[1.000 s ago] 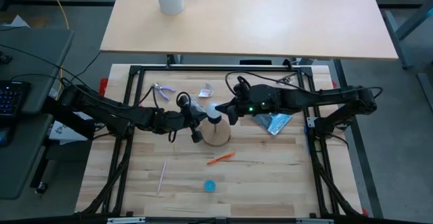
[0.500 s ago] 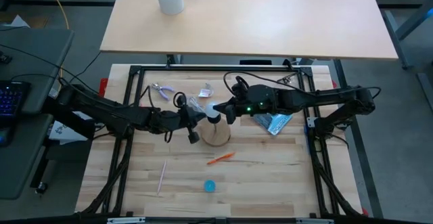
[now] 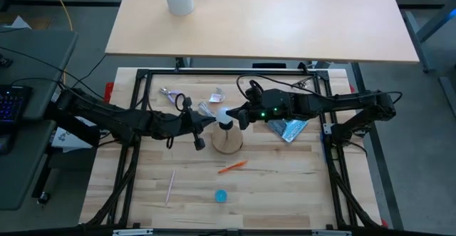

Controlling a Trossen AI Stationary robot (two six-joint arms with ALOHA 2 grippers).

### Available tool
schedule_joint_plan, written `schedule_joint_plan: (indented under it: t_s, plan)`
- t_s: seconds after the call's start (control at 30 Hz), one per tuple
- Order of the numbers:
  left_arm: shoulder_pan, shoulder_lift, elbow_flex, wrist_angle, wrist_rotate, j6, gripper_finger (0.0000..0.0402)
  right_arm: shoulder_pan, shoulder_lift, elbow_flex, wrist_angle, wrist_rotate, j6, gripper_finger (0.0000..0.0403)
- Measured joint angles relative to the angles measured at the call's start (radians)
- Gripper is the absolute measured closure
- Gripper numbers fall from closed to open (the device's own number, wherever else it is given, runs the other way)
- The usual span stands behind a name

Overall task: Screw lightbulb
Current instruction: Insert the light bulb into the lamp

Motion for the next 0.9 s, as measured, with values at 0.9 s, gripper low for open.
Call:
schedule_joint_plan:
  t_s: [0.9]
  plan:
    - [-0.01, 0.0, 0.0, 0.057, -0.006, -0.013, 0.0269, -0.002, -0.003, -0.001, 0.003, -0.01, -0.01, 0.0403]
